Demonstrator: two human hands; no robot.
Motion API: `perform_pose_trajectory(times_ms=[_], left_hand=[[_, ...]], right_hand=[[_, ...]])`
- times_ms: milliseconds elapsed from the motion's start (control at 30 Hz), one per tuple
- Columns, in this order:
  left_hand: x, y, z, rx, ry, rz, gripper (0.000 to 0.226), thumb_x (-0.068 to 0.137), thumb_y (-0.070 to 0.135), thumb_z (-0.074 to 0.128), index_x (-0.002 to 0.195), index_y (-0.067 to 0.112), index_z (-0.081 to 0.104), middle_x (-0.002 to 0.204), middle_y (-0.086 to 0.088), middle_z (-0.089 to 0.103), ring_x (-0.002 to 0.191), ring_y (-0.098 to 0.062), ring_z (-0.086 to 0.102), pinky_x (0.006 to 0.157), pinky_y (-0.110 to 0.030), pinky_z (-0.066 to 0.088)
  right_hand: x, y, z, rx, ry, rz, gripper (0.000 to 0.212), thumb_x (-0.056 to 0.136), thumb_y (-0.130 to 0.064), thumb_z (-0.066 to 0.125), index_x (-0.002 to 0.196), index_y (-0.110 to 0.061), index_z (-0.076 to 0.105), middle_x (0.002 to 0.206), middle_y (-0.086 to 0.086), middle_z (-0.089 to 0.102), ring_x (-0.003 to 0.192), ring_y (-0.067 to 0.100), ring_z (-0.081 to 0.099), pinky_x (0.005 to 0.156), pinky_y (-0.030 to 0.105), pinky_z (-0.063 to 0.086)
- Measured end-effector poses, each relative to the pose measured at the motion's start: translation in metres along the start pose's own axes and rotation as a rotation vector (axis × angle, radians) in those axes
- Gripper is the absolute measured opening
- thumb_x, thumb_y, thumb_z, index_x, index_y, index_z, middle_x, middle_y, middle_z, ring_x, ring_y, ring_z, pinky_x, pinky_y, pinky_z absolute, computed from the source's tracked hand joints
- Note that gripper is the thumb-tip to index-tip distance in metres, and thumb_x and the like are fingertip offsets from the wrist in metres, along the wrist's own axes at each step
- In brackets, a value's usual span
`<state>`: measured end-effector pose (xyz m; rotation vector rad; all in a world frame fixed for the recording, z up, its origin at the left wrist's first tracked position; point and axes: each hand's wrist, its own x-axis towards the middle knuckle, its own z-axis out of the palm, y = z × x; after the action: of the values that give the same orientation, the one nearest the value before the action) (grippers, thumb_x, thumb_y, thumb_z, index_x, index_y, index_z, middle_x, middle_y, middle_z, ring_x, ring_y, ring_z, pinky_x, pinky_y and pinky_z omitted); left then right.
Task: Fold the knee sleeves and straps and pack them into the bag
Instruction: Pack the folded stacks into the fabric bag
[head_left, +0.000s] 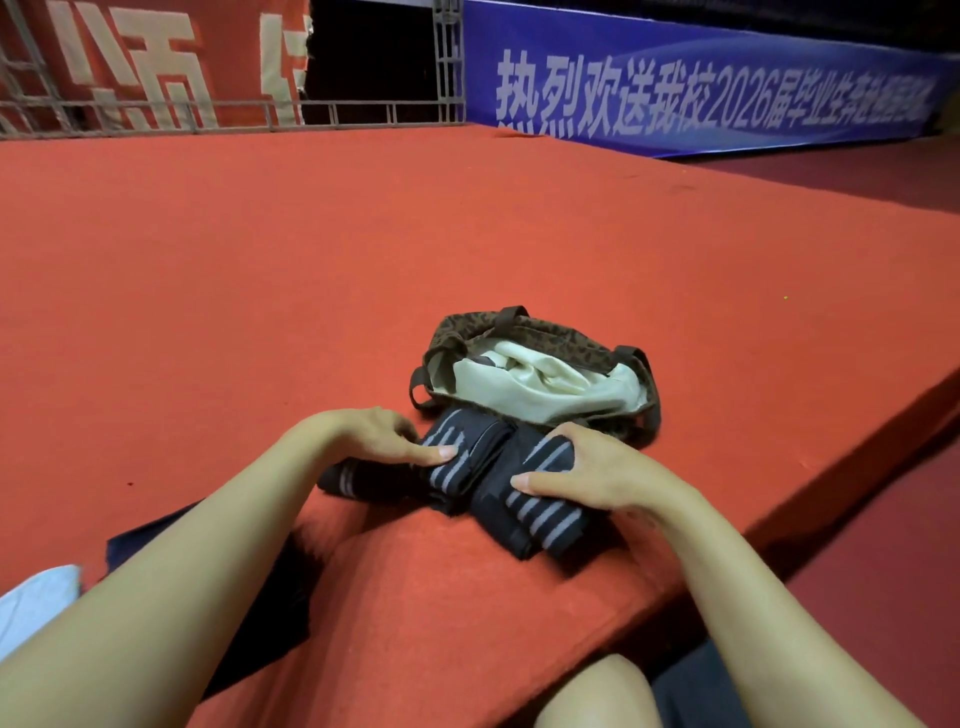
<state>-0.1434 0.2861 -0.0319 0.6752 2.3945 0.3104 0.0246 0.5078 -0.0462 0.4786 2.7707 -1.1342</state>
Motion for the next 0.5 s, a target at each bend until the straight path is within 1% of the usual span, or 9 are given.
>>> perform_pose_trajectory(times_ms=[33,67,100,167,233,300,367,433,500], left_hand=[[0.003,-0.001,0.000,0.016,0.000,-0.004,0.034,0.092,0.067,0.064,0.107,0.036,0.060,0.110,0.006,0.059,0.102,-0.018,0.057,0.089,-0.028,0.045],[0.007,-0.004,-0.001,0.055,-0.007,-0.022,0.049,0.084,0.079,0.062,0.109,0.037,0.060,0.117,0.004,0.056,0.109,-0.020,0.056,0.097,-0.032,0.046],[0.010,-0.006,-0.002,0.099,-0.025,-0.037,0.066,0.076,0.090,0.058,0.116,0.037,0.060,0.127,0.000,0.051,0.120,-0.025,0.054,0.106,-0.037,0.044],[0.016,-0.007,-0.001,0.179,-0.045,-0.061,0.093,0.068,0.098,0.050,0.135,0.033,0.054,0.141,-0.006,0.038,0.135,-0.032,0.047,0.118,-0.046,0.037],[0.023,-0.007,0.001,0.186,-0.041,-0.058,0.106,0.063,0.101,0.046,0.143,0.031,0.049,0.146,-0.007,0.033,0.139,-0.034,0.044,0.120,-0.050,0.035],[0.029,-0.011,0.005,0.169,-0.027,-0.053,0.113,0.057,0.106,0.044,0.143,0.033,0.047,0.148,-0.006,0.031,0.140,-0.035,0.042,0.120,-0.052,0.033],[0.034,-0.016,0.012,0.164,0.006,-0.062,0.108,0.058,0.106,0.043,0.141,0.037,0.046,0.149,-0.003,0.030,0.142,-0.037,0.035,0.121,-0.054,0.030],[0.038,-0.021,0.020,0.145,0.036,-0.056,0.102,0.061,0.106,0.042,0.137,0.038,0.046,0.150,-0.002,0.029,0.140,-0.036,0.030,0.121,-0.054,0.027],[0.038,-0.024,0.024,0.130,0.044,-0.046,0.104,0.057,0.108,0.038,0.135,0.039,0.045,0.149,-0.001,0.028,0.137,-0.033,0.029,0.120,-0.054,0.026]], right_hand=[[-0.002,-0.002,-0.007,-0.054,0.051,0.018,0.054,0.076,-0.061,0.083,0.112,-0.027,0.063,0.105,-0.016,0.068,0.092,0.001,0.065,0.083,0.023,0.054],[-0.004,-0.005,-0.014,-0.099,0.095,0.036,0.060,0.074,-0.065,0.082,0.116,-0.027,0.061,0.111,-0.016,0.065,0.099,0.005,0.065,0.085,0.026,0.053],[-0.005,-0.007,-0.021,-0.142,0.125,0.055,0.066,0.074,-0.067,0.081,0.122,-0.027,0.059,0.117,-0.014,0.061,0.105,0.009,0.063,0.086,0.028,0.050],[-0.008,-0.012,-0.033,-0.221,0.143,0.069,0.070,0.076,-0.067,0.078,0.129,-0.027,0.056,0.120,-0.010,0.059,0.107,0.013,0.060,0.083,0.028,0.046],[-0.010,-0.010,-0.044,-0.251,0.156,0.046,0.064,0.078,-0.067,0.077,0.126,-0.029,0.058,0.116,-0.010,0.064,0.102,0.012,0.062,0.081,0.029,0.048],[-0.011,-0.010,-0.055,-0.171,0.203,-0.013,0.053,0.079,-0.066,0.077,0.118,-0.032,0.063,0.106,-0.008,0.070,0.094,0.012,0.067,0.080,0.034,0.055],[0.000,-0.009,-0.065,0.058,0.287,-0.066,0.041,0.079,-0.059,0.080,0.108,-0.032,0.070,0.096,-0.007,0.076,0.088,0.012,0.073,0.078,0.036,0.059],[0.021,-0.009,-0.074,0.271,0.355,-0.098,0.028,0.083,-0.048,0.082,0.102,-0.027,0.075,0.093,-0.005,0.078,0.086,0.012,0.075,0.077,0.033,0.059],[0.046,-0.012,-0.081,0.457,0.399,-0.117,0.024,0.087,-0.040,0.081,0.100,-0.020,0.076,0.092,-0.002,0.078,0.086,0.016,0.075,0.074,0.031,0.058]])
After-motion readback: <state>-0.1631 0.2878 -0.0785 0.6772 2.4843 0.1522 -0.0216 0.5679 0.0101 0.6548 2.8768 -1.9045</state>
